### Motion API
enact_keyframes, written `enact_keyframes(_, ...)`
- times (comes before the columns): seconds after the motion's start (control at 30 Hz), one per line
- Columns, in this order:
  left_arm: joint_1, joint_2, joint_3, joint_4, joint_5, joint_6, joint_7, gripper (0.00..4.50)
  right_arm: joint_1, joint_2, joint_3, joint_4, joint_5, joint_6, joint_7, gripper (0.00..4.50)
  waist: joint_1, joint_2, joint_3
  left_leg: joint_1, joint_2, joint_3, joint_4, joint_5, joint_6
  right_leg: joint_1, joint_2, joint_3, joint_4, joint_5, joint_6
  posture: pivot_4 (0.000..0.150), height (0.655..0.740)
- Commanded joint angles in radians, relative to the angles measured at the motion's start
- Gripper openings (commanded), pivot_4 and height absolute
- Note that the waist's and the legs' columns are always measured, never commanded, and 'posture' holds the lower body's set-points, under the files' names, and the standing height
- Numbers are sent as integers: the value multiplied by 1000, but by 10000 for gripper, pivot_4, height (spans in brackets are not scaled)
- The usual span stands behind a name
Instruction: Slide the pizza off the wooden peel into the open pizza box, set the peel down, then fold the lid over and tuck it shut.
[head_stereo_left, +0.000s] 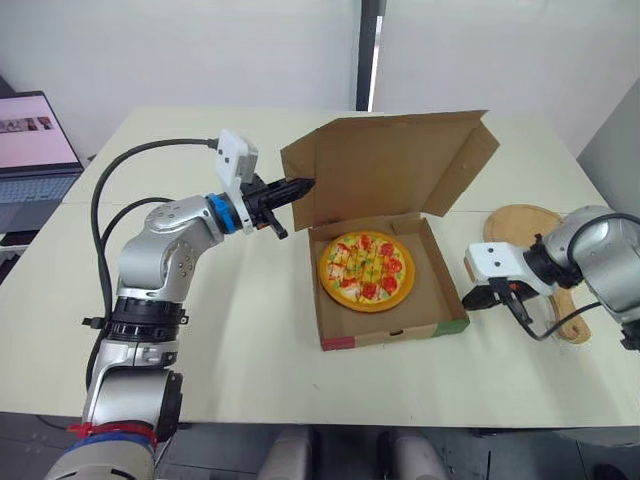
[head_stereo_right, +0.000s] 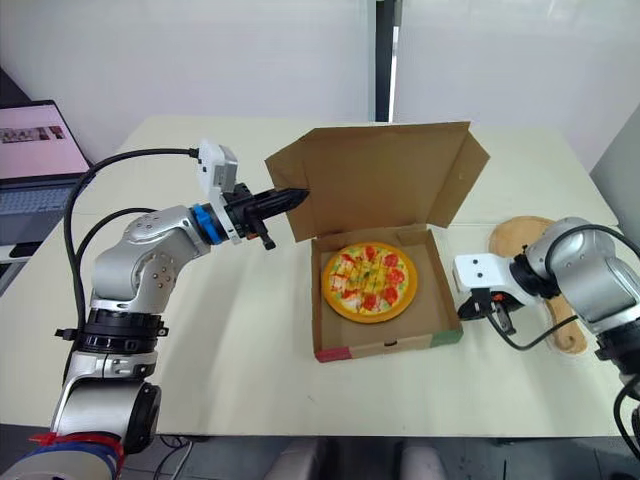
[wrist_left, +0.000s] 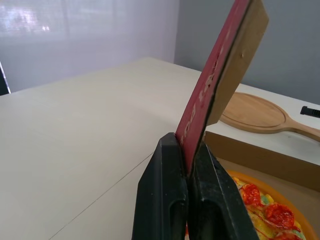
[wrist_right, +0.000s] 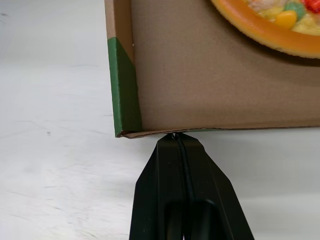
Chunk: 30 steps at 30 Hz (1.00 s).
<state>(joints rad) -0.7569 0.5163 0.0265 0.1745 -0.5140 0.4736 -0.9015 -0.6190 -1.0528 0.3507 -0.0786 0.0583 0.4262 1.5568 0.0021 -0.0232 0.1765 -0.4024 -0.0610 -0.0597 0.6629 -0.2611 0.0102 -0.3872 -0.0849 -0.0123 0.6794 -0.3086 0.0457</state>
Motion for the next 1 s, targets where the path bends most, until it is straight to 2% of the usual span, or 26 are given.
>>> enact_keyframes(0.03, -32, -17, -24, 8, 13, -8, -40, 0, 37, -16, -50, -84, 37, 34, -10, 83, 1, 0, 0, 0, 0, 0, 0, 0, 0, 0, 0, 0, 0, 0, 0, 1500, 7281)
enact_keyframes(0.3, -55, -31, -17, 36, 41, -17, -64, 0, 141, -8, -124, -172, 75, 119, -101, 83, -1, 0, 0, 0, 0, 0, 0, 0, 0, 0, 0, 0, 0, 0, 0, 1500, 7281)
enact_keyframes(0.53, -70, -43, -17, 67, 69, -48, -86, 0, 209, -20, -211, -102, 66, 125, -223, 83, 9, 0, 0, 0, 0, 0, 1, 0, 0, 1, 0, 0, 0, 0, 0, 1500, 7281)
enact_keyframes(0.63, -81, -51, -14, 83, 80, -62, -94, 0, 252, -34, -284, -55, 55, 67, -283, 83, 15, 0, 0, 0, 0, 0, 1, 0, 0, 1, 0, 0, 0, 0, 0, 1500, 7281)
enact_keyframes(0.73, -94, -55, -16, 106, 92, -82, -104, 0, 256, 22, -395, -17, 103, 41, -370, 5916, 15, -1, 0, 0, 0, 0, 1, 0, 0, 1, 0, 0, 0, 0, 0, 1500, 7281)
enact_keyframes(0.83, -108, -60, -16, 128, 105, -100, -115, 0, 243, 107, -498, -15, 161, 83, -478, 16595, 15, -1, 0, 0, 0, 0, 2, 0, 0, 1, 0, 0, 1, 0, 0, 1500, 7281)
enact_keyframes(0.93, -117, -65, -19, 140, 113, -110, -121, 0, 200, 250, -611, -32, 240, 167, -650, 28057, 14, -1, 0, 0, 0, 1, 2, 0, 0, 1, 0, 0, 1, 0, 0, 1500, 7281)
enact_keyframes(1.0, -119, -66, -22, 142, 116, -114, -126, 0, 166, 303, -633, -39, 250, 195, -728, 34133, 14, -1, 0, 0, 0, 0, 2, 0, 0, 1, 0, 0, 1, 0, 0, 1500, 7281)
